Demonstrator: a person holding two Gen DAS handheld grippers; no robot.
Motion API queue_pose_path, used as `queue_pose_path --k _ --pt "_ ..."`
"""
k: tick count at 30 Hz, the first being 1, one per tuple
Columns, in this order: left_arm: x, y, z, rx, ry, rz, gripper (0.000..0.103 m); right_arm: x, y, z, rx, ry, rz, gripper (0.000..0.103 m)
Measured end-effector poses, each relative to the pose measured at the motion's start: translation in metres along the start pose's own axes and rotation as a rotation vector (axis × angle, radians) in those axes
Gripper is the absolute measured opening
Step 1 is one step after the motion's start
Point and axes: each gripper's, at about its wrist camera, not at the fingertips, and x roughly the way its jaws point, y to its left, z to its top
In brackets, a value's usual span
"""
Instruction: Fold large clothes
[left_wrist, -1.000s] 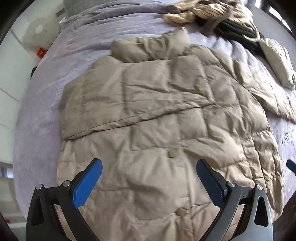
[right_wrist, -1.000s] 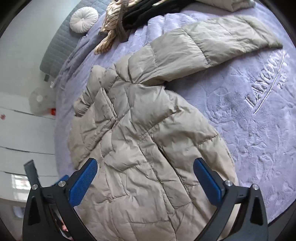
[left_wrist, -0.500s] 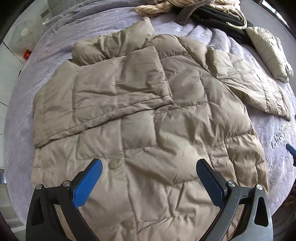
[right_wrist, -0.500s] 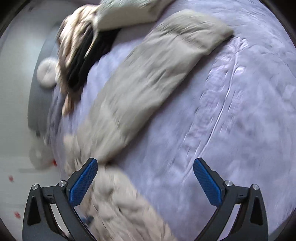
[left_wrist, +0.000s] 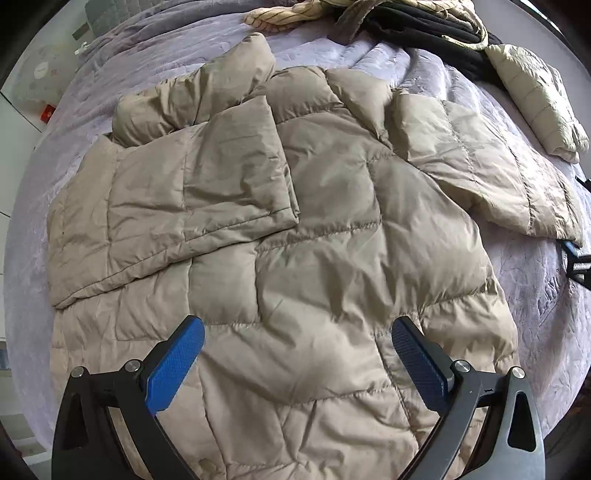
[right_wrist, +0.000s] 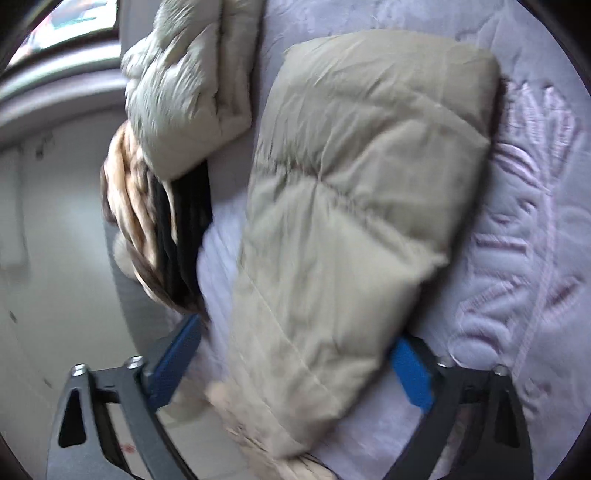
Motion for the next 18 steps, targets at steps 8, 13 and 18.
queue_pose_path --k 8,13,18 --pt "-0.003 0.01 0.012 -0.008 -0.021 0.005 0.102 0.0 -0.016 -0.004 0.122 0.001 0.16 0.007" --pt "-0.003 0.032 0.014 -0.021 -0.025 0.001 0.102 -0.004 0.021 -0.032 -0.014 0.044 0.288 0.007" --pt "-0.005 0.063 0.012 -0.048 -0.039 0.011 0.102 0.002 0.069 -0.074 -0.184 0.125 0.344 0.007"
